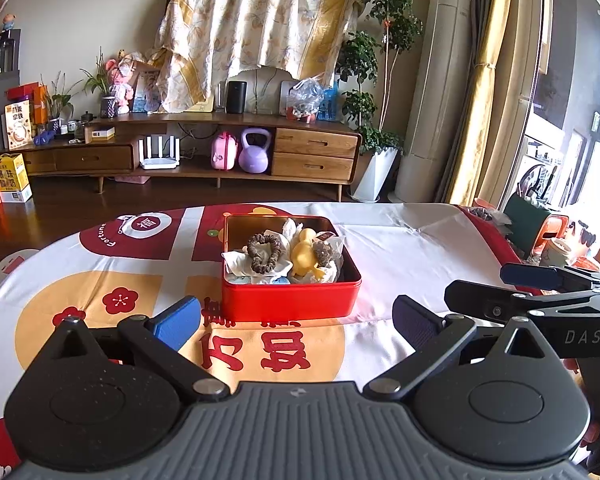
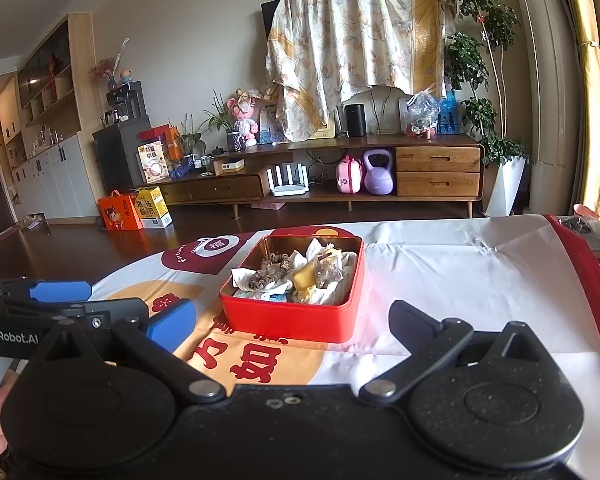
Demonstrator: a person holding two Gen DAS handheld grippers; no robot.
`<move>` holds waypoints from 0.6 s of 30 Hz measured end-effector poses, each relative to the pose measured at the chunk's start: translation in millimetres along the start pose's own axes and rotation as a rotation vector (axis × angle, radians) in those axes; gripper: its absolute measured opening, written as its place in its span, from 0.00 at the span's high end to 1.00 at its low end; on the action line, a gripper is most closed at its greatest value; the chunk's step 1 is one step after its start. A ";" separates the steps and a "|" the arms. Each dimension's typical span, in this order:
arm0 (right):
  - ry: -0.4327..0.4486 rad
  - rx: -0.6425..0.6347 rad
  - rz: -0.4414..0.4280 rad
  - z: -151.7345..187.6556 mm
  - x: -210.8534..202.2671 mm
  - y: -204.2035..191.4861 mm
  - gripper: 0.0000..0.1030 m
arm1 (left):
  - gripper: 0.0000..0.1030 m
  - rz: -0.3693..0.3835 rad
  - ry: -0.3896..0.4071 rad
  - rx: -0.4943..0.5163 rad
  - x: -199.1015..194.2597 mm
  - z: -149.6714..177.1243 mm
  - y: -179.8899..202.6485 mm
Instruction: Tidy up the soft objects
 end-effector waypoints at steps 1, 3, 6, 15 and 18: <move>0.000 0.001 -0.001 0.0 -0.1 0.0 0.00 | 0.00 -0.001 0.002 0.002 0.0 -0.1 -0.2; -0.002 -0.003 0.000 0.7 0.7 -0.1 0.00 | 0.00 -0.003 0.003 0.002 0.3 -0.2 -0.2; -0.003 0.002 -0.002 1.0 0.6 -0.3 0.00 | 0.00 -0.002 0.003 0.001 0.3 -0.2 -0.1; -0.004 0.003 -0.002 2.7 1.5 0.6 0.00 | 0.00 -0.001 0.004 0.000 0.4 0.1 -0.3; -0.007 0.005 -0.001 2.8 2.7 1.1 0.00 | 0.00 -0.002 0.003 0.000 0.4 0.2 -0.4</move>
Point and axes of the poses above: each gripper's, at about its wrist camera, not at the fingertips, and x roughly the way its jaws point, y to its right, z to its underside, the point moved 7 cm from there along x, roughly the way its jaws point, and after that the axes turned 2 degrees about -y, right-handed, at the moved point
